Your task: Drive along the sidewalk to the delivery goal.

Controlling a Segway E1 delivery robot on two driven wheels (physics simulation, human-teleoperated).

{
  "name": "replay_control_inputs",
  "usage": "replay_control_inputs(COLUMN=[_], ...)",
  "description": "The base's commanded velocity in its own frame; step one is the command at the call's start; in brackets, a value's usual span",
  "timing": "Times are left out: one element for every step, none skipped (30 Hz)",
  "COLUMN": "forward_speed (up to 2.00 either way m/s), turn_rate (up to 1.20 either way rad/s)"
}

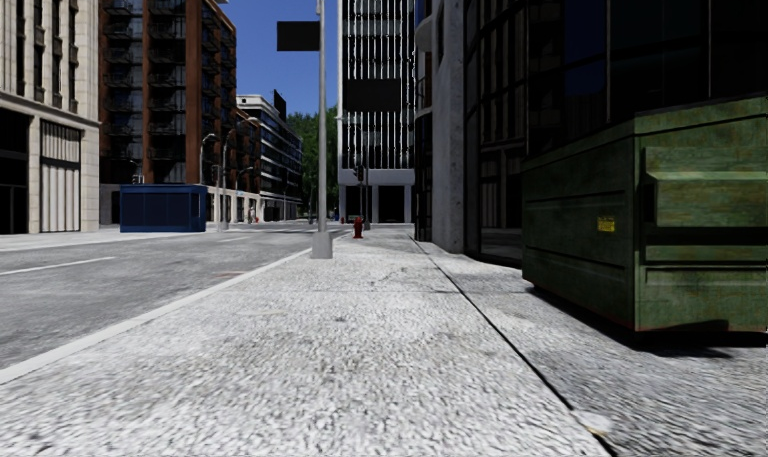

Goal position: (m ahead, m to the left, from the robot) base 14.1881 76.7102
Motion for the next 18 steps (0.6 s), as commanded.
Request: replay_control_inputs(forward_speed=[2.00,2.00,2.00,2.00,2.00,2.00,2.00,2.00,2.00,2.00,2.00,2.00,2.00,2.00,2.00,2.00,2.00,2.00], turn_rate=[0.00,0.00,0.00,0.00,0.00,0.00,0.00,0.00,0.00,0.00,0.00,0.00,0.00,0.00,0.00,0.00,0.00,0.00])
